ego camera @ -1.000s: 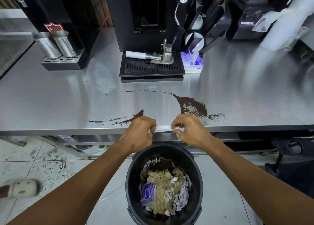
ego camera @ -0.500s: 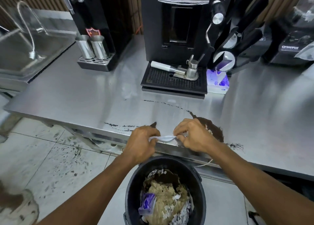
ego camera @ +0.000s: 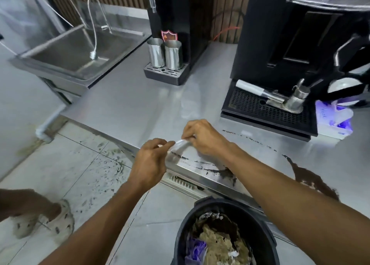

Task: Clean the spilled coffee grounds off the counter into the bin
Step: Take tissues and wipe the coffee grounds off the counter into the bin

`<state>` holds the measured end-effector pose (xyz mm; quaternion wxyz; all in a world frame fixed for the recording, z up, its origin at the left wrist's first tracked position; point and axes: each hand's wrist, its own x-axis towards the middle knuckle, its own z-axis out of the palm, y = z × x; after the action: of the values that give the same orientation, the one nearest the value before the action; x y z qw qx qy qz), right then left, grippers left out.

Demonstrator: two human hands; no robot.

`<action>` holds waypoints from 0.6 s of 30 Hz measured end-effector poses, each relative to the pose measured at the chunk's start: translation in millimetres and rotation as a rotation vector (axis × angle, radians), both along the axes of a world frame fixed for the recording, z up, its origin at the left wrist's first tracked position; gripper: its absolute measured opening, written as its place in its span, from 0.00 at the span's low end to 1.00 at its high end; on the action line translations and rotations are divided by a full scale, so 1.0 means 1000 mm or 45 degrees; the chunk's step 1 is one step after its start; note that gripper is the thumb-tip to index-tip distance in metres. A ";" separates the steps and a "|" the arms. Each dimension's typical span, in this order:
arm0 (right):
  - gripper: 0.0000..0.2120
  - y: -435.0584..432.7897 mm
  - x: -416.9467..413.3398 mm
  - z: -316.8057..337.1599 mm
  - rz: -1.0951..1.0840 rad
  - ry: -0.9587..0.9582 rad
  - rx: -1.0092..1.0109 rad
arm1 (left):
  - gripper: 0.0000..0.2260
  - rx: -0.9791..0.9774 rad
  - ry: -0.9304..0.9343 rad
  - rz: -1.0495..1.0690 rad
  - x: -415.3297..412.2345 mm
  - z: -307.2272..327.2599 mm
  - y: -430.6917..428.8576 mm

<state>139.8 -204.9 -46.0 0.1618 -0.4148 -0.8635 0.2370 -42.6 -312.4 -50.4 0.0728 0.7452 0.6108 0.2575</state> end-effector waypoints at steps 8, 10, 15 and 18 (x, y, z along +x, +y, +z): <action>0.10 0.035 -0.058 -0.021 0.119 -0.183 -0.068 | 0.11 -0.140 0.082 0.157 -0.034 -0.030 0.023; 0.11 0.036 -0.054 -0.024 0.163 -0.201 -0.057 | 0.09 -0.141 0.024 0.198 -0.026 -0.033 0.020; 0.10 0.025 -0.021 -0.029 0.254 -0.249 0.001 | 0.11 -0.198 -0.017 0.253 0.016 -0.035 0.002; 0.09 0.016 0.011 -0.034 0.273 -0.198 0.050 | 0.11 -0.223 -0.021 0.255 0.048 -0.036 -0.010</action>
<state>150.7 -189.2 -79.8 0.0762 -0.3341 -0.9172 0.2032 5.8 -322.3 -86.5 0.1167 0.6693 0.7015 0.2152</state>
